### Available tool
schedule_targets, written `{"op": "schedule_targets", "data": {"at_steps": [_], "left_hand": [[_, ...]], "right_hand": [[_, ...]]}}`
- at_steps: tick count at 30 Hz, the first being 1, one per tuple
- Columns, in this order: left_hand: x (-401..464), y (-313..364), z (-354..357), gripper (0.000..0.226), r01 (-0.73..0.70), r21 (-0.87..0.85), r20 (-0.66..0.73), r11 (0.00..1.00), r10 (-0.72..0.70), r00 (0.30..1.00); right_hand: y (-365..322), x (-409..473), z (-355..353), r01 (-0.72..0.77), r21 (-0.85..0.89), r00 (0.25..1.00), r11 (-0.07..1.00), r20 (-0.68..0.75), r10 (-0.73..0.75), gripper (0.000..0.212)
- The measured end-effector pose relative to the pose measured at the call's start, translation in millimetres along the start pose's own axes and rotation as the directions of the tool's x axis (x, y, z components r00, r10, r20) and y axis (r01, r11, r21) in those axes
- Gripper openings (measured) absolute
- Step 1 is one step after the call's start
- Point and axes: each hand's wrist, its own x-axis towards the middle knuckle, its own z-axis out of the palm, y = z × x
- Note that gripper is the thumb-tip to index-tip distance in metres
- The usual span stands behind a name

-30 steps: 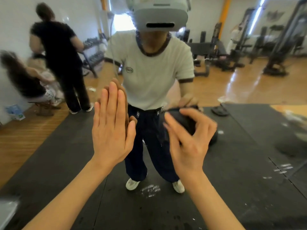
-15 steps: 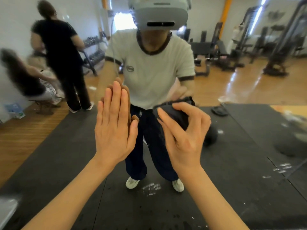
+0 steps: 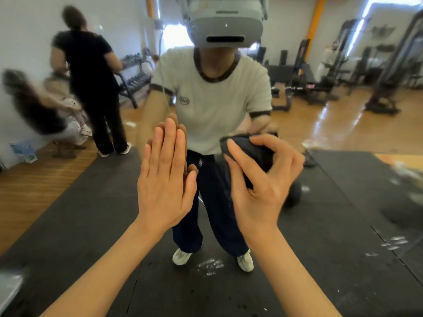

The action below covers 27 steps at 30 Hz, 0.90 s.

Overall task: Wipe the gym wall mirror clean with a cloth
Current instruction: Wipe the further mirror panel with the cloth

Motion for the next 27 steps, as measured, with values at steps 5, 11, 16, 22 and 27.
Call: {"op": "schedule_targets", "data": {"at_steps": [5, 11, 16, 22, 27], "left_hand": [[0, -1, -3, 0.077, -0.001, -0.012, 0.025, 1.000, 0.002, 1.000], [2, 1, -6, 0.077, 0.004, -0.037, 0.036, 0.999, -0.003, 0.999], [-1, -18, -24, 0.072, -0.006, -0.058, 0.047, 0.998, 0.009, 0.999], [2, -24, -14, 0.060, 0.076, 0.026, 0.001, 0.997, -0.076, 0.997], [0, -28, -15, 0.067, 0.030, 0.019, -0.003, 0.999, -0.030, 1.000]], "right_hand": [[25, -2, -22, 0.078, -0.095, 0.996, 0.992, 0.054, -0.073, 0.013], [-2, 0, 4, 0.088, -0.046, 0.996, 0.995, 0.029, -0.087, 0.014], [29, 36, -12, 0.093, 0.015, 0.988, 0.996, -0.128, -0.090, 0.018], [8, -19, 24, 0.349, -0.240, 0.921, 0.906, 0.266, -0.285, 0.047], [54, -87, -4, 0.689, -0.282, 0.692, 0.668, 0.531, -0.489, 0.060]]}}
